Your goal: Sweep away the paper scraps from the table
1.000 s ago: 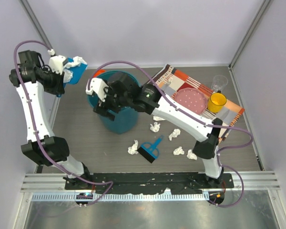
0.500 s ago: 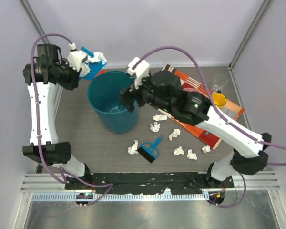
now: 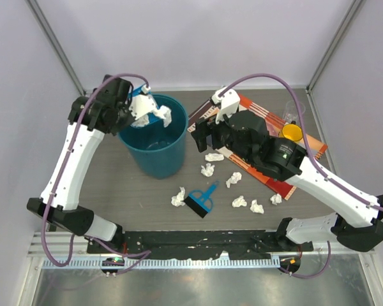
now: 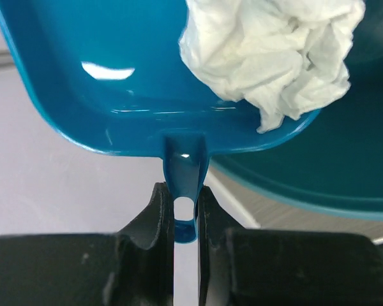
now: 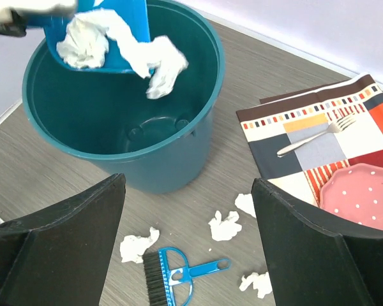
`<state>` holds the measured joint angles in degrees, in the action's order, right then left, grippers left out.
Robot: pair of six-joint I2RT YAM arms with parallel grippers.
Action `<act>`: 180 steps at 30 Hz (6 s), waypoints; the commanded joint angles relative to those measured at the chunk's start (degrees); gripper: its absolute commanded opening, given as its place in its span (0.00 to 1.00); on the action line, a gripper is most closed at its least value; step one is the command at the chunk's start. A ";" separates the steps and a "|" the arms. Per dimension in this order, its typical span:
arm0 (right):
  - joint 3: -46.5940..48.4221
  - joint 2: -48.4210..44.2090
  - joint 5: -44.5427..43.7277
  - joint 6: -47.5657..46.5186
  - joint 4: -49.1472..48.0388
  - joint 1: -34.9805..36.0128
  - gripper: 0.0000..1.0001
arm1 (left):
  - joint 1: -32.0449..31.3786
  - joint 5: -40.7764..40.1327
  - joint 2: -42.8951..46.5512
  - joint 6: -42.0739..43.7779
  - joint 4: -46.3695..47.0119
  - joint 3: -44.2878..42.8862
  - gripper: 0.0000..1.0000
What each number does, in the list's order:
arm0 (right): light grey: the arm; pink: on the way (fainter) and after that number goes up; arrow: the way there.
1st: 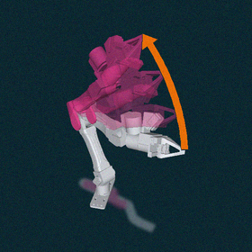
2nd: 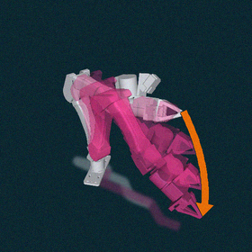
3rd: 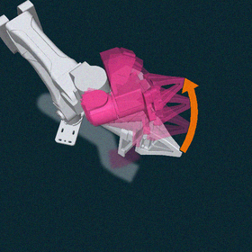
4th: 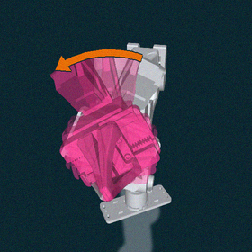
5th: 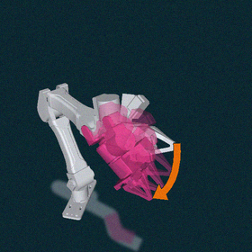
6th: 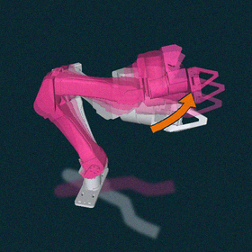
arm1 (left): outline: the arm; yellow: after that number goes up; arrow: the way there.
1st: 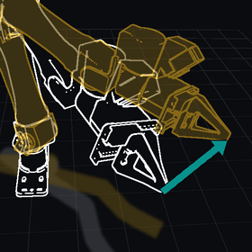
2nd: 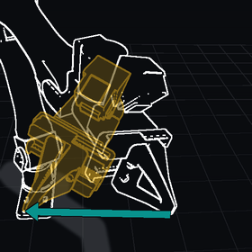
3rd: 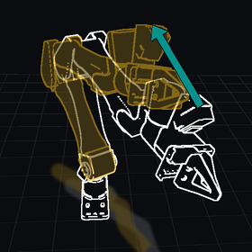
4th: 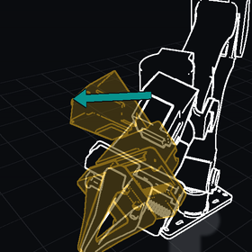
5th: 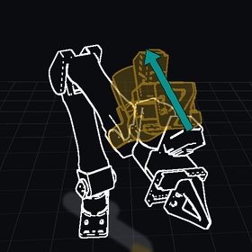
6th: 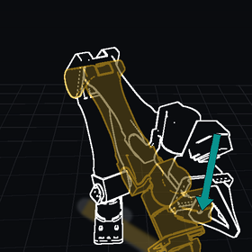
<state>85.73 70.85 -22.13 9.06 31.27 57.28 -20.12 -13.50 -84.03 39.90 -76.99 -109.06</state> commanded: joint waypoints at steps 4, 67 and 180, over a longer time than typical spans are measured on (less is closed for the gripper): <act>0.75 -1.07 0.16 1.57 -3.58 -0.06 0.86 | -6.49 -26.74 6.59 9.92 -0.81 10.52 0.00; -18.84 29.96 -8.01 96.15 24.02 1.87 0.65 | 11.77 1.02 19.78 -2.99 29.71 25.65 0.00; -5.84 -13.64 -14.17 19.06 -3.75 -15.44 0.01 | -30.33 38.19 -3.15 -35.85 25.83 4.21 1.00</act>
<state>78.22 54.33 -39.13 23.07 30.33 41.82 -49.76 20.10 -86.06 10.35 -56.27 -99.77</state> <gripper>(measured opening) 0.278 0.996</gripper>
